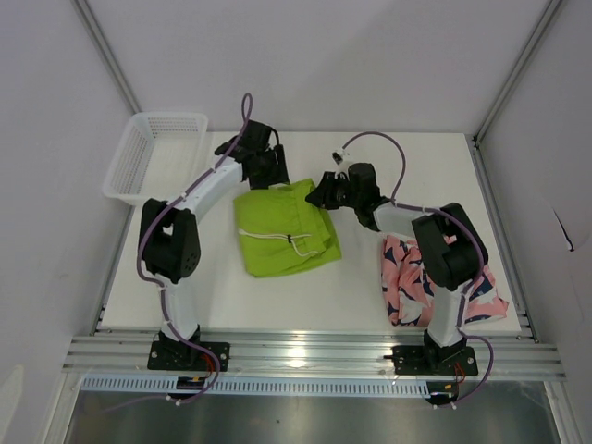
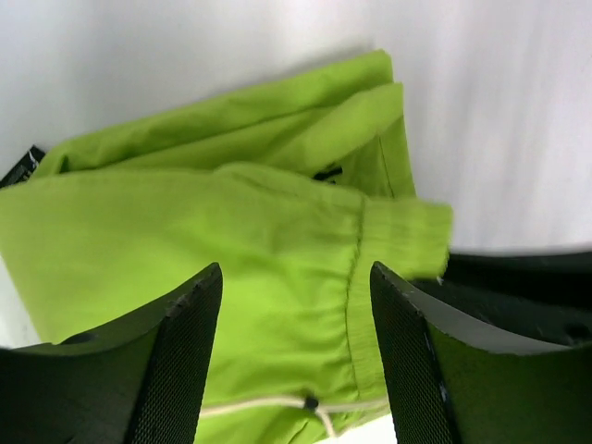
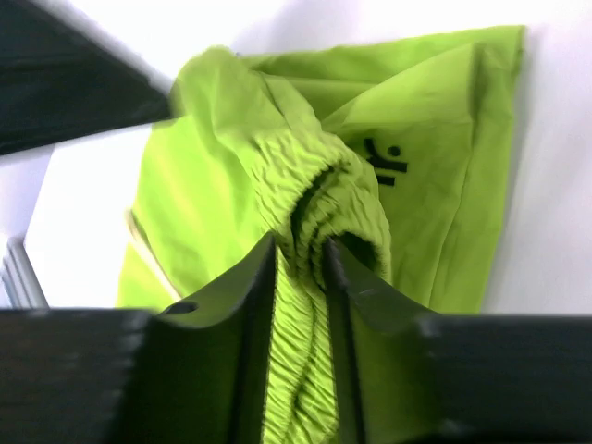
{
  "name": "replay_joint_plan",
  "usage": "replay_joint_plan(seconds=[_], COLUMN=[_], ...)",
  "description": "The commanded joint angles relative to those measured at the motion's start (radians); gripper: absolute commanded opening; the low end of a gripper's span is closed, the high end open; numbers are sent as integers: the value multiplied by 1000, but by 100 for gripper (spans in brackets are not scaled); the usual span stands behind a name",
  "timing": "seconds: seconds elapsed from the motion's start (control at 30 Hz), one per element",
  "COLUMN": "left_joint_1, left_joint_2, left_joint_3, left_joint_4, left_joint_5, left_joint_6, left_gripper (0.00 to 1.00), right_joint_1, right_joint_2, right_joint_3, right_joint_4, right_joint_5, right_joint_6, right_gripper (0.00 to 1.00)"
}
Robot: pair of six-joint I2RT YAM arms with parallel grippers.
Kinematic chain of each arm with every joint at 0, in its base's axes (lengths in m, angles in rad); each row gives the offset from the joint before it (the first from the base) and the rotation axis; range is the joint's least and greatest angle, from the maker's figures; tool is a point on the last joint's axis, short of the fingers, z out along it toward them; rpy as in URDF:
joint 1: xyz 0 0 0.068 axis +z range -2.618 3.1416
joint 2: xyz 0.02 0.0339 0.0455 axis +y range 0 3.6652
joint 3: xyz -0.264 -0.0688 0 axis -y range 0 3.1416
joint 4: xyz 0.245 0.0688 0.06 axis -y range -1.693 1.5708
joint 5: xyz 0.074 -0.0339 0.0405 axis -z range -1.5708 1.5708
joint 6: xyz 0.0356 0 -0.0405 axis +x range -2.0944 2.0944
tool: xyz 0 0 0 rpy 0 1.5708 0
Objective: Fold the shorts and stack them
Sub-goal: Fold the shorts
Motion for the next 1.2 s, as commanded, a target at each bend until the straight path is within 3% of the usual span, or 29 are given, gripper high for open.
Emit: replay_joint_plan(seconds=[0.0,0.1,0.2,0.23,0.33,0.37,0.47,0.6,0.67,0.83,1.17], left_joint_1=[0,6,11,13,34,40,69,129,148,197,264], left_joint_2=[-60,-71,-78,-81,-80,-72,-65,-100,-107,-57,0], left_joint_3=[-46,-89,-131,-138,-164,-168,-181,-243,-252,-218,-183], left_joint_4=[8,31,43,59,82,99,128,208,231,260,284], left_joint_5=[0,-12,-30,-65,-69,-55,-43,20,14,17,91], left_joint_6=[20,34,46,52,72,87,126,134,138,137,167], left_gripper=[68,68,68,68,68,68,69,73,74,75,79], right_joint_1=[-10,-27,-32,-32,-21,-14,43,154,242,399,490], right_joint_2=[131,189,134,75,-72,-117,-279,-404,-438,-450,-351], right_joint_3=[139,252,202,187,110,81,-6,-103,-163,-240,-300], right_joint_4=[-104,-241,-251,-264,-341,-353,-465,-617,-649,-607,-376], right_joint_5=[5,3,58,74,147,178,347,535,610,723,774], right_joint_6=[-15,3,14,16,46,55,121,340,536,834,1068], right_gripper=[35,54,76,91,93,99,100,99,98,97,98])
